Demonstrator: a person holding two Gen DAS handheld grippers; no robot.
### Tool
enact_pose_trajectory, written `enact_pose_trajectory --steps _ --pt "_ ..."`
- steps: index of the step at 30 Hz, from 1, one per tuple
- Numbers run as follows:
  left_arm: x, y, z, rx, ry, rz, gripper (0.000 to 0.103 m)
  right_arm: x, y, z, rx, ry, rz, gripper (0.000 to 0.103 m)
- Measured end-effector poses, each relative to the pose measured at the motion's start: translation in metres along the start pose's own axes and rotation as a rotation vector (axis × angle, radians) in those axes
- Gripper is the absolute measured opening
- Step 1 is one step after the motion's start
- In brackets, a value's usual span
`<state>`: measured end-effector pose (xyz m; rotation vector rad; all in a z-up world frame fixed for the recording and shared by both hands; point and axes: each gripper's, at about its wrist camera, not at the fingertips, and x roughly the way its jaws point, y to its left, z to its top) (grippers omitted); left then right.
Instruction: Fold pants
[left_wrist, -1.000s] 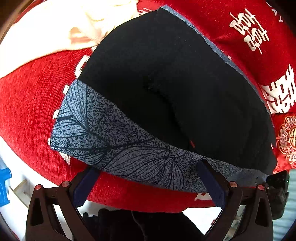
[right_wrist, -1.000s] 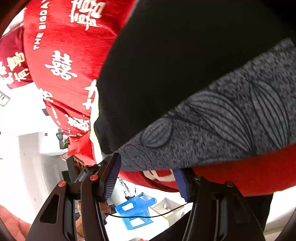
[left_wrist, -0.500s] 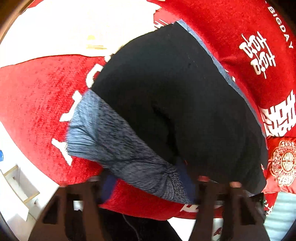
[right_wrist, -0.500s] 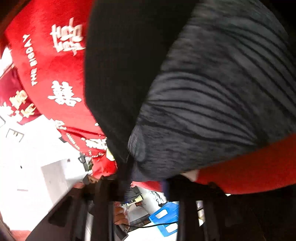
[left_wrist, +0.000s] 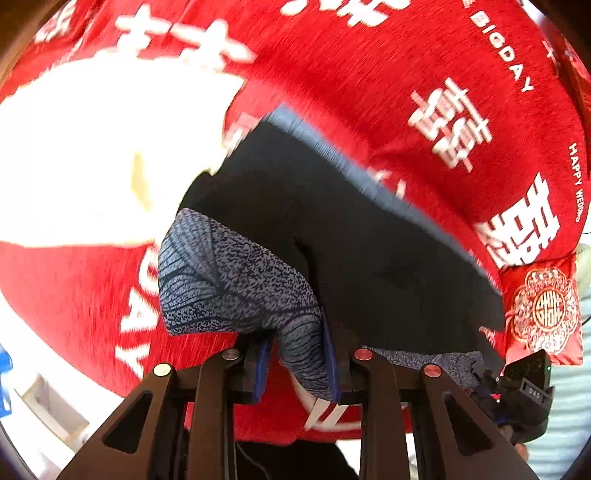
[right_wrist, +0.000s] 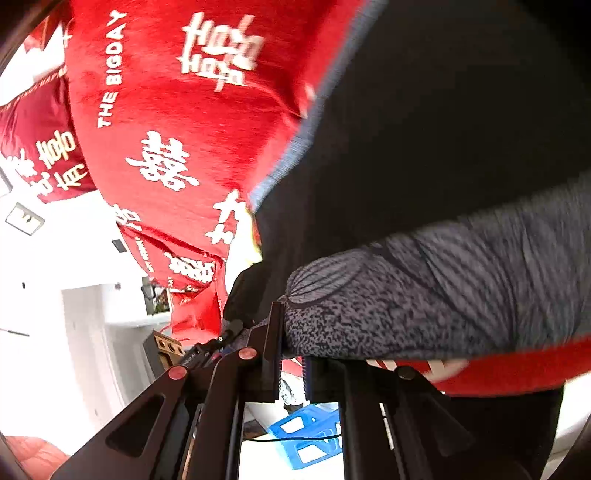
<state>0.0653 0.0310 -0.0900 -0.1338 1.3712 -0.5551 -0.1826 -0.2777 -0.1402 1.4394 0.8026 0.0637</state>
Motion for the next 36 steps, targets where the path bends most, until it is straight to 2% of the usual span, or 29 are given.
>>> enact_pose_trajectory --steps 3,6,10,11,14,16,17,18,19,20,22,24,28,30,32,34,36 --pt "0.003 -0.022 0.037 0.019 -0.048 0.002 0.027 0.001 0.016 0.04 -0.021 0.029 0.0 0.009" --pt "0.021 -0.042 0.079 0.048 -0.092 0.026 0.027 0.016 0.029 0.095 -0.045 0.069 -0.037 0.009" --pt "0.07 -0.061 0.13 0.07 -0.112 0.08 0.027 0.043 0.023 0.16 -0.029 0.111 -0.087 0.01" --pt "0.083 -0.064 0.138 0.076 -0.111 0.102 0.027 0.055 0.015 0.181 -0.012 0.132 -0.108 0.011" --pt "0.123 -0.066 0.158 0.073 -0.101 0.163 0.028 0.08 -0.004 0.218 -0.001 0.171 -0.176 0.013" --pt "0.146 -0.065 0.166 0.066 -0.094 0.232 0.037 0.095 -0.016 0.234 0.01 0.195 -0.208 0.013" --pt "0.152 -0.063 0.169 0.06 -0.095 0.266 0.055 0.102 -0.022 0.241 0.017 0.211 -0.225 0.012" --pt "0.152 -0.059 0.168 0.045 -0.107 0.314 0.072 0.104 -0.024 0.244 0.018 0.218 -0.227 0.012" --pt "0.149 -0.057 0.169 0.029 -0.122 0.34 0.076 0.105 -0.023 0.246 0.014 0.232 -0.228 0.015" --pt "0.147 -0.058 0.167 0.021 -0.132 0.337 0.076 0.105 -0.019 0.246 -0.002 0.243 -0.223 0.019" --pt "0.137 -0.059 0.165 0.028 -0.137 0.355 0.076 0.1 -0.009 0.242 -0.056 0.244 -0.23 0.044" --pt "0.126 -0.061 0.155 0.077 -0.128 0.388 0.076 0.092 0.015 0.231 -0.171 0.232 -0.275 0.051" --pt "0.137 -0.083 0.139 0.207 -0.077 0.419 0.076 0.094 0.046 0.206 -0.33 0.246 -0.344 0.051" --pt "0.155 -0.088 0.14 0.223 -0.057 0.446 0.076 0.105 0.053 0.197 -0.419 0.266 -0.415 0.051" --pt "0.179 -0.09 0.146 0.206 -0.04 0.46 0.076 0.121 0.051 0.2 -0.511 0.269 -0.53 0.051" --pt "0.2 -0.095 0.15 0.233 -0.06 0.534 0.081 0.132 0.042 0.21 -0.558 0.257 -0.598 0.051" --pt "0.208 -0.101 0.153 0.251 -0.072 0.57 0.082 0.131 0.043 0.216 -0.549 0.238 -0.57 0.051"
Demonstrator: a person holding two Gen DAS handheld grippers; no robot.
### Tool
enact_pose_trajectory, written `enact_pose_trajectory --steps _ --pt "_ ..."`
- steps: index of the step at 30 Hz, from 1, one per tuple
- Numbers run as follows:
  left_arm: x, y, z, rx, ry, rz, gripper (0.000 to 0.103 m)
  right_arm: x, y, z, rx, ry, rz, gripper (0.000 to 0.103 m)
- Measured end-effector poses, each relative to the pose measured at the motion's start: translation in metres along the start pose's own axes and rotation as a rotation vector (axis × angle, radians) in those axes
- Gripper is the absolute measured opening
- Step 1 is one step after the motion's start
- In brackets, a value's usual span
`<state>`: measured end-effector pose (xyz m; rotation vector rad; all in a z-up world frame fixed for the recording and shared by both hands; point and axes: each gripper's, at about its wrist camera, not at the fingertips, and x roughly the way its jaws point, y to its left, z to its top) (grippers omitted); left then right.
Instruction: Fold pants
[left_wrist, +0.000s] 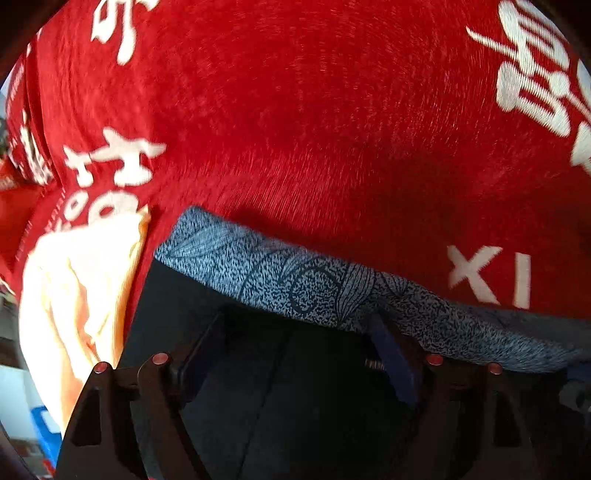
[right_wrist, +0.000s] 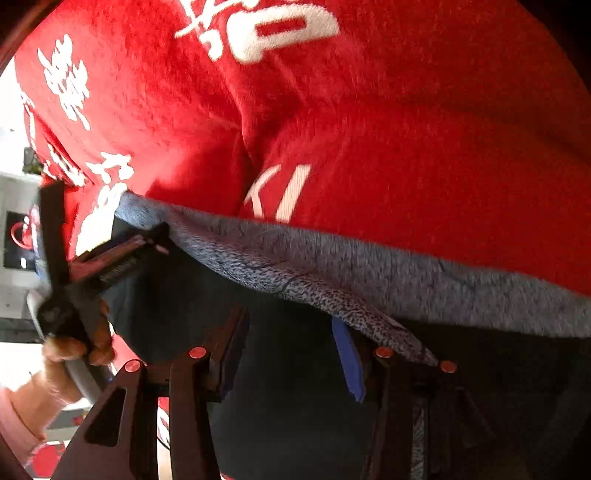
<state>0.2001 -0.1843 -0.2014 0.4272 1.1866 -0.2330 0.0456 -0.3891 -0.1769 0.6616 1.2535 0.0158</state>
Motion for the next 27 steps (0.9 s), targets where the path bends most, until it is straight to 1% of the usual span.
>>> enact_pose_trajectory --steps 1,5,6,7,8,9,10,12,15,17,18,19,21,23,24,26,27 --pt "0.0 0.0 0.002 -0.005 0.005 0.002 0.082 -0.006 -0.01 0.0 0.005 -0.003 0.008 0.051" --pt "-0.013 0.007 0.002 -0.026 0.046 -0.024 0.082 -0.034 -0.018 -0.008 0.052 -0.064 0.052 0.051" --pt "-0.021 0.008 -0.002 -0.015 0.049 -0.028 0.082 -0.04 -0.02 -0.011 0.059 -0.077 0.057 0.054" --pt "-0.027 0.007 -0.007 -0.005 0.046 -0.032 0.082 -0.053 -0.027 -0.017 0.08 -0.103 0.07 0.061" --pt "-0.035 0.006 -0.012 0.004 0.044 -0.042 0.082 -0.063 -0.03 -0.022 0.096 -0.117 0.083 0.064" --pt "-0.045 0.003 -0.02 0.014 0.045 -0.061 0.082 -0.073 -0.037 -0.03 0.126 -0.132 0.093 0.072" --pt "-0.054 0.0 -0.028 0.025 0.048 -0.08 0.082 -0.08 -0.04 -0.036 0.142 -0.138 0.087 0.074" --pt "-0.069 -0.012 -0.044 0.06 0.055 -0.11 0.082 -0.094 -0.054 -0.053 0.184 -0.141 0.063 0.074" --pt "-0.089 -0.037 -0.071 0.141 0.072 -0.156 0.082 -0.111 -0.068 -0.086 0.238 -0.137 0.029 0.074" --pt "-0.099 -0.052 -0.087 0.198 0.084 -0.19 0.082 -0.122 -0.078 -0.115 0.287 -0.14 0.0 0.074" --pt "-0.106 -0.061 -0.097 0.231 0.086 -0.214 0.082 -0.124 -0.079 -0.124 0.303 -0.142 -0.009 0.074" --pt "-0.111 -0.069 -0.105 0.254 0.086 -0.239 0.082 -0.13 -0.083 -0.143 0.337 -0.15 -0.023 0.074" --pt "-0.119 -0.083 -0.121 0.293 0.091 -0.292 0.082 -0.132 -0.085 -0.167 0.379 -0.164 -0.043 0.074" --pt "-0.125 -0.097 -0.137 0.333 0.101 -0.317 0.082 -0.14 -0.089 -0.203 0.444 -0.182 -0.068 0.075" --pt "-0.129 -0.102 -0.144 0.347 0.108 -0.328 0.082 -0.142 -0.092 -0.213 0.465 -0.185 -0.07 0.075" --pt "-0.147 -0.116 -0.162 0.362 0.099 -0.371 0.082 -0.148 -0.098 -0.249 0.526 -0.193 -0.083 0.075" --pt "-0.153 -0.12 -0.169 0.371 0.092 -0.388 0.082 -0.149 -0.098 -0.257 0.538 -0.197 -0.091 0.075"
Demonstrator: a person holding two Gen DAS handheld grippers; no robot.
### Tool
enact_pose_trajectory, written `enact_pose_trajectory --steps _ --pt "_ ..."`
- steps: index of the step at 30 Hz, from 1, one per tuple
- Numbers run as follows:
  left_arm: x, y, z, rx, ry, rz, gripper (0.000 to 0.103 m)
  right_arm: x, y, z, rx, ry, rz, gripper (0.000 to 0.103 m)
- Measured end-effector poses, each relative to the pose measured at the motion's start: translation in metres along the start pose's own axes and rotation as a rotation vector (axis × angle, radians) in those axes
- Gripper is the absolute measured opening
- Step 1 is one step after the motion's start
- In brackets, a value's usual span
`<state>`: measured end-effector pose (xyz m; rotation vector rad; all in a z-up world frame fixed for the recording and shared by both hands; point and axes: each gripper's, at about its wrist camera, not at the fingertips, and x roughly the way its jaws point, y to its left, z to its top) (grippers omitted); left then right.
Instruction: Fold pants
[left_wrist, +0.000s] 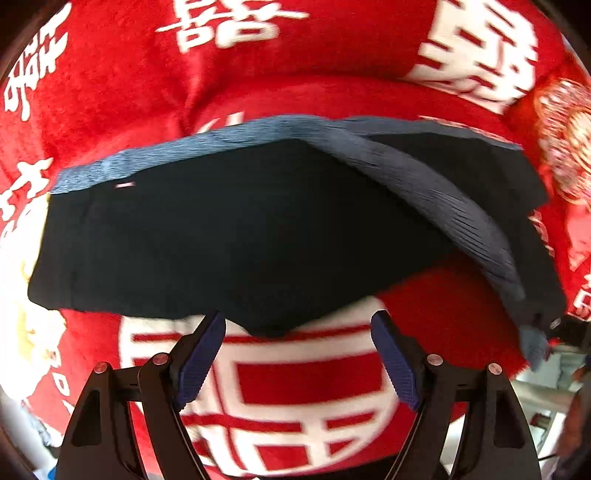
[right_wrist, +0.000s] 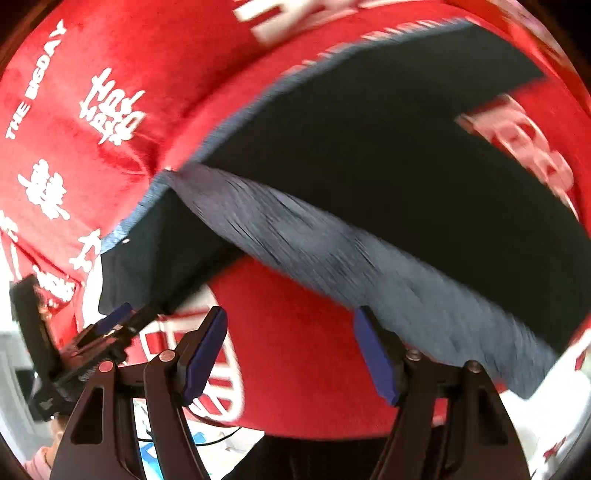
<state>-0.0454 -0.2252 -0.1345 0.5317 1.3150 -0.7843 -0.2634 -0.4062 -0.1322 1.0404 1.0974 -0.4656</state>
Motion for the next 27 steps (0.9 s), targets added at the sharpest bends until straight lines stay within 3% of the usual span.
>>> enact_pose_trajectory --steps 8,15,20,24,27 --pt "-0.004 -0.046 -0.013 0.053 0.017 -0.122 0.082 -0.035 -0.072 -0.053 0.14 -0.053 -0.091 0.075" --pt "0.021 -0.104 0.0 0.063 0.07 -0.211 0.082 -0.052 -0.139 -0.066 0.219 -0.088 -0.131 0.075" --pt "0.043 -0.138 0.007 0.04 0.111 -0.231 0.082 -0.048 -0.173 -0.063 0.203 -0.074 -0.09 0.074" --pt "0.055 -0.15 0.009 -0.002 0.147 -0.235 0.082 -0.041 -0.184 -0.057 0.189 -0.05 -0.002 0.074" --pt "0.059 -0.162 0.01 -0.002 0.154 -0.236 0.082 -0.04 -0.191 -0.052 0.172 -0.043 0.079 0.061"
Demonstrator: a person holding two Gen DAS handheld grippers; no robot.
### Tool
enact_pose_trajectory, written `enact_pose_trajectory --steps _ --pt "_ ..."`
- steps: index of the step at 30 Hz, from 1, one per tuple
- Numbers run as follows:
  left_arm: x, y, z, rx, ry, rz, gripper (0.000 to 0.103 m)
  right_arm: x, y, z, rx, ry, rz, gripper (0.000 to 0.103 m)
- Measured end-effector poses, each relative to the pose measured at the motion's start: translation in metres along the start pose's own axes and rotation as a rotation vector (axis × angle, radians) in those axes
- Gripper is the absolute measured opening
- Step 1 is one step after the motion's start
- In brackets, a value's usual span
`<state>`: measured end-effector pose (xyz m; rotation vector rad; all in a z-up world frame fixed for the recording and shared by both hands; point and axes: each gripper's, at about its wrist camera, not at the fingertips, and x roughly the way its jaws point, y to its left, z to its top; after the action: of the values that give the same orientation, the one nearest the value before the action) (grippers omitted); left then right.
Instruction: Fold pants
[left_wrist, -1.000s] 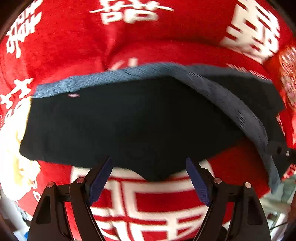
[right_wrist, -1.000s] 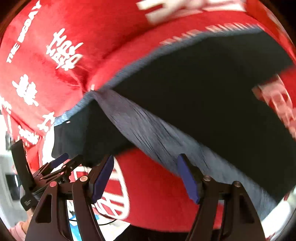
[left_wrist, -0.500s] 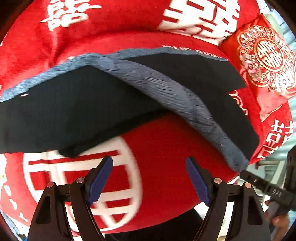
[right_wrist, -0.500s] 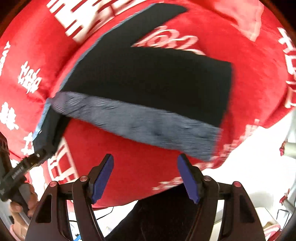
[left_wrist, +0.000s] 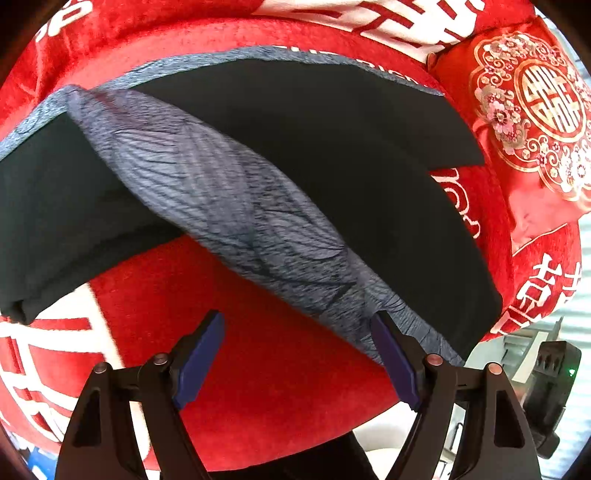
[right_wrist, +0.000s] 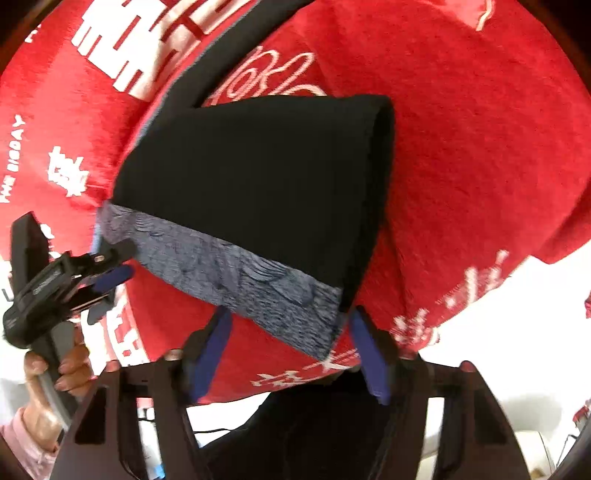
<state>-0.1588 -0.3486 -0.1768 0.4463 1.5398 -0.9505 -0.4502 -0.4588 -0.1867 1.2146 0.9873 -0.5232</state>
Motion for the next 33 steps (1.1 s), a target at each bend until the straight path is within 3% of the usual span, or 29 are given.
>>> enact_pose_trajectory --steps 4,8,9,10,11,12,13,18,24,33 --pt "0.01 -0.012 0.0 0.006 0.015 0.019 0.082 0.001 -0.005 0.001 -0.023 0.027 0.06 0.051" --pt "0.012 -0.022 -0.001 0.009 0.009 0.016 0.081 0.011 -0.016 0.001 0.008 0.102 0.151 0.049" --pt "0.013 -0.025 -0.001 0.007 0.008 0.011 0.071 0.013 -0.018 0.001 0.017 0.116 0.159 0.039" --pt "0.013 -0.028 0.0 0.013 0.009 0.012 0.06 0.017 -0.02 0.002 0.025 0.14 0.169 0.018" --pt "0.015 -0.031 0.001 0.028 0.019 0.007 0.038 0.02 -0.02 0.004 0.031 0.166 0.185 0.006" --pt "0.019 -0.037 0.004 0.037 0.028 -0.01 0.019 0.019 -0.018 0.005 0.03 0.17 0.193 0.003" --pt "0.02 -0.04 0.006 0.04 0.037 -0.026 0.015 0.017 -0.015 0.01 0.022 0.169 0.206 0.003" --pt "-0.006 -0.057 0.023 0.051 -0.008 -0.059 0.015 -0.016 0.016 0.034 -0.071 0.139 0.259 0.003" --pt "-0.039 -0.072 0.071 0.036 -0.108 -0.071 0.015 -0.06 0.065 0.123 -0.218 0.038 0.28 0.003" --pt "-0.047 -0.073 0.172 0.018 -0.253 -0.02 0.015 -0.068 0.099 0.269 -0.34 -0.087 0.139 0.003"
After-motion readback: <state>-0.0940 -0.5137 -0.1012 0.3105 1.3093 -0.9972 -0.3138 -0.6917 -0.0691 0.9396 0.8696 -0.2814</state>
